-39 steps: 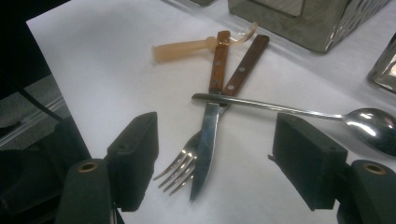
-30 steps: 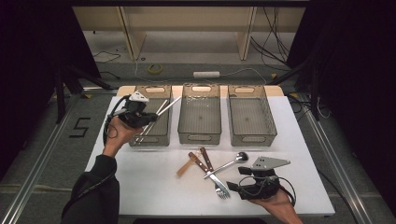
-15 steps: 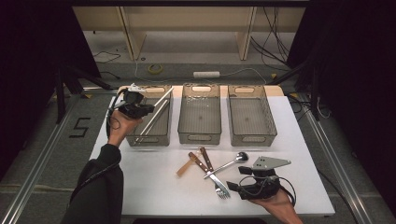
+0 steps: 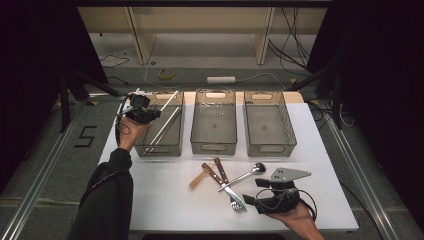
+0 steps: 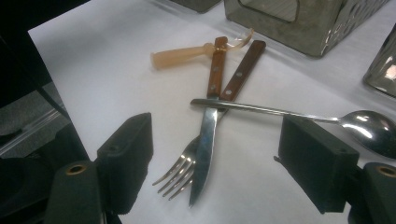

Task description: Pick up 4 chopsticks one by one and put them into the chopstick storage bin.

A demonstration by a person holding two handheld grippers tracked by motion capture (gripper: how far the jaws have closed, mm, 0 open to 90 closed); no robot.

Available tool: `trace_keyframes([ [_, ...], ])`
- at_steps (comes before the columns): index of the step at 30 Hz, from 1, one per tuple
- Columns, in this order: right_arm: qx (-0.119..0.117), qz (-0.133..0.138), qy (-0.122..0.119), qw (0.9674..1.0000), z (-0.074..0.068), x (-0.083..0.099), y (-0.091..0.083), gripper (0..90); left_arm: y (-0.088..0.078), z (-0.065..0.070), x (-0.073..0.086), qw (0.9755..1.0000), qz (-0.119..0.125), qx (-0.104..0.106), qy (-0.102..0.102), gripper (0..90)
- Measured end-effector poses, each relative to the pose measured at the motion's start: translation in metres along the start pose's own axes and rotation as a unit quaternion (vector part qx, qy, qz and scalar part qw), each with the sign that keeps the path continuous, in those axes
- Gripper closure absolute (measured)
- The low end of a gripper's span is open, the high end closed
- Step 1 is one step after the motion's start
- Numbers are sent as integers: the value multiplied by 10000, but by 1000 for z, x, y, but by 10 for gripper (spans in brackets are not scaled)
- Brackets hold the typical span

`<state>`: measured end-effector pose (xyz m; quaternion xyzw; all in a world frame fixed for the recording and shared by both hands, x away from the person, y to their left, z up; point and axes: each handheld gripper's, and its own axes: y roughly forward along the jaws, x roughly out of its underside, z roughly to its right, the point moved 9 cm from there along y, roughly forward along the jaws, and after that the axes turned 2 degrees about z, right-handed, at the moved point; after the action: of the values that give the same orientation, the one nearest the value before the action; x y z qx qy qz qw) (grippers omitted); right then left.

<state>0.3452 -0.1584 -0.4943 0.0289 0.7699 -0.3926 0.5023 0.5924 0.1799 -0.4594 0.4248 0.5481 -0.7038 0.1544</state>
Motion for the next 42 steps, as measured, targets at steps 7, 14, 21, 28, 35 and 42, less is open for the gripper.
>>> trace_keyframes([
  [7, -2, -4, -3, 10000, 0, 0, 0, 275, 10, -7, 5, 9999, -65, -47, -104, 842],
  [14, -9, -14, -4, 10000, 0, 1, 1, 277, 17, -10, 10, 9998, -107, -119, -135, 832],
  [21, -13, -13, 4, 10000, 0, 1, 0, 277, 16, -4, 7, 9998, -85, -24, -171, 580],
  [28, -15, -8, -9, 10000, 0, 1, 0, 277, 0, 14, 2, 9994, -6, 315, -134, 424],
  [35, -15, -22, -19, 10000, 0, 1, 0, 278, -22, 49, 9, 9968, 148, 782, 38, 327],
  [42, 5, -17, -58, 10000, -1, 0, -1, 284, -39, 72, 17, 9957, 236, 877, 192, 289],
])
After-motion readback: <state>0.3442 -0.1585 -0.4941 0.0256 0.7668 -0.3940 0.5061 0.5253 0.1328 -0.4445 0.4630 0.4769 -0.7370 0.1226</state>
